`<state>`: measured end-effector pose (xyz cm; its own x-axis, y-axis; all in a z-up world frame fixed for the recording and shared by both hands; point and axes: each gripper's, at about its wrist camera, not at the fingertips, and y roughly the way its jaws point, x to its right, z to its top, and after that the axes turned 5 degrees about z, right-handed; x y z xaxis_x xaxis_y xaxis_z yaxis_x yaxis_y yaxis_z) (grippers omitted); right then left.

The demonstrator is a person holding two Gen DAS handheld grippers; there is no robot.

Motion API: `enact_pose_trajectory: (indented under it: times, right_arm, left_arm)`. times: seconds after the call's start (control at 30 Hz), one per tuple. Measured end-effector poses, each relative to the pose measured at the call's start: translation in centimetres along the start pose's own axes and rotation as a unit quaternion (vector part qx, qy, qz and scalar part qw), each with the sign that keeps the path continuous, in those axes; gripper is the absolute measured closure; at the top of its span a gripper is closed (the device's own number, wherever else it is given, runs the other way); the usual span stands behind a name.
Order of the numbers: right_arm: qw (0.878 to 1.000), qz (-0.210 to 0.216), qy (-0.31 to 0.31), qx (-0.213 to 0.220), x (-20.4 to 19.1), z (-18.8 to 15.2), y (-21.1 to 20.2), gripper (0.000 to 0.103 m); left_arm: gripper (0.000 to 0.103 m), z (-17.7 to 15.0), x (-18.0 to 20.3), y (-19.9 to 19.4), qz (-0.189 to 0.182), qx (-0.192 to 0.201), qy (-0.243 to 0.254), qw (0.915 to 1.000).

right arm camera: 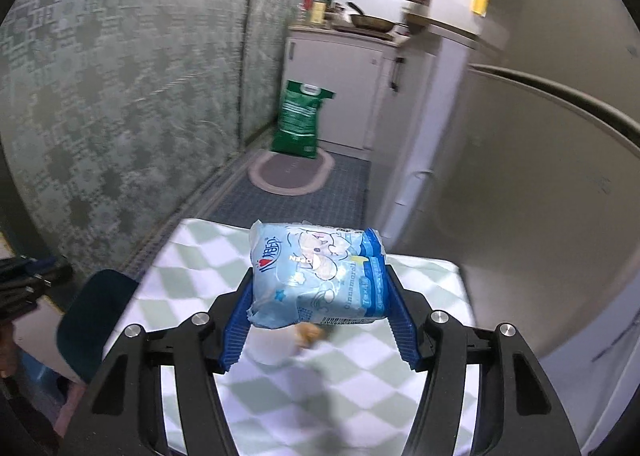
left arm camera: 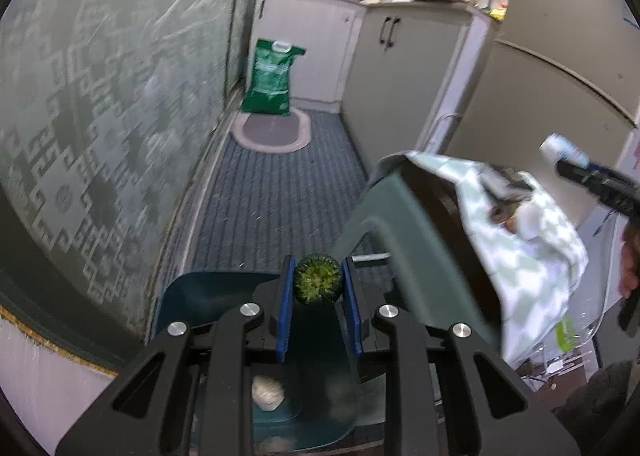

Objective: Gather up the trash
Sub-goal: 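Carry the lime and wet-wipe pack over the teal bin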

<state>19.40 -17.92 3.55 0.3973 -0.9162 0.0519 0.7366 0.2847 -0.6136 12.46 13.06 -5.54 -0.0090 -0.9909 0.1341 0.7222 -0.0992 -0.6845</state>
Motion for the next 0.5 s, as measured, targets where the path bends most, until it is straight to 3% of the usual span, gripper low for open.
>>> enact_pose_trajectory:
  times: [0.5]
  right_arm:
    - [0.99, 0.122, -0.054, -0.036, -12.5, 1.2, 3.3, 0.041]
  left_arm:
    - [0.078, -5.9, -6.2, 5.3, 0.04, -0.111, -0.012, 0.993]
